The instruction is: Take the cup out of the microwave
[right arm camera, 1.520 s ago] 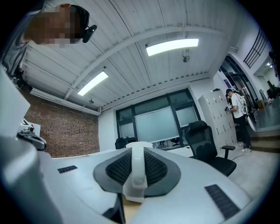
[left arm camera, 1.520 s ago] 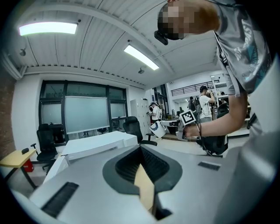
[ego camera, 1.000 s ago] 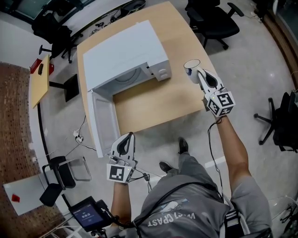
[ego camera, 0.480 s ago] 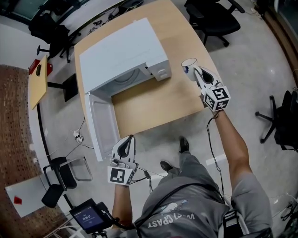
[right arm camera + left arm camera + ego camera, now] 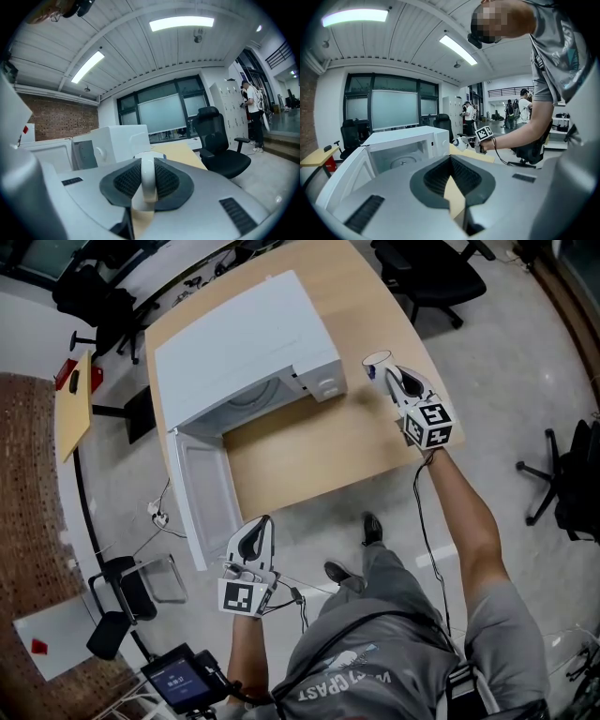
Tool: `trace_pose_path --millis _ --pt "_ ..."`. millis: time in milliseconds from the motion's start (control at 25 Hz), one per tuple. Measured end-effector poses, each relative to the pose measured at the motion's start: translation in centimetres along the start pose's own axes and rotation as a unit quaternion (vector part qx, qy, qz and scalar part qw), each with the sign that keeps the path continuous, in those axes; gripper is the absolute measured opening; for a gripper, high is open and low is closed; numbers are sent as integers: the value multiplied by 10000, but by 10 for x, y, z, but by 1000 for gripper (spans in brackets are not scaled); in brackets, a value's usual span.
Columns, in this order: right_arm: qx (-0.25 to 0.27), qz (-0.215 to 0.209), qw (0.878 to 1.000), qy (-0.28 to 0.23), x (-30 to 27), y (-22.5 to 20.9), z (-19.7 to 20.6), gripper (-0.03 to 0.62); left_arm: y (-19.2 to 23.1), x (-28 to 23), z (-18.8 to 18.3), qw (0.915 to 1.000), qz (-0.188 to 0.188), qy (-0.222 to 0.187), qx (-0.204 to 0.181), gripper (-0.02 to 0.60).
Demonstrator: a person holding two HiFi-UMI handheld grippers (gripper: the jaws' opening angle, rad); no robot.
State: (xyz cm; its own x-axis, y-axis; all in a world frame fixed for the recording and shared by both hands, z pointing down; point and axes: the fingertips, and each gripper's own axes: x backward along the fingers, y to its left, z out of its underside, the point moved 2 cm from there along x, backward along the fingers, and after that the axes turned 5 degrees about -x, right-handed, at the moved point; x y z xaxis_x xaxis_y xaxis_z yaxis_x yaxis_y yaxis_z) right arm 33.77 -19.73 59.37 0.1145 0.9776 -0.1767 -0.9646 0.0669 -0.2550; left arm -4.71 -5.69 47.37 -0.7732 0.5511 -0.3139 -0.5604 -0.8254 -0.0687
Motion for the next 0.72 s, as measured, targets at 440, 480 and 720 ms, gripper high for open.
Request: trace_pose_path --millis 440,480,720 --pt "17 77 9999 147 -32 -14 23 66 3 -1 21 9996 -21 275 22 26" --pt "25 67 9999 152 -35 -15 25 66 3 -2 24 9995 -13 327 5 26" --pt "112 89 9998 142 -58 -21 32 66 5 -4 39 9990 -11 448 41 26"
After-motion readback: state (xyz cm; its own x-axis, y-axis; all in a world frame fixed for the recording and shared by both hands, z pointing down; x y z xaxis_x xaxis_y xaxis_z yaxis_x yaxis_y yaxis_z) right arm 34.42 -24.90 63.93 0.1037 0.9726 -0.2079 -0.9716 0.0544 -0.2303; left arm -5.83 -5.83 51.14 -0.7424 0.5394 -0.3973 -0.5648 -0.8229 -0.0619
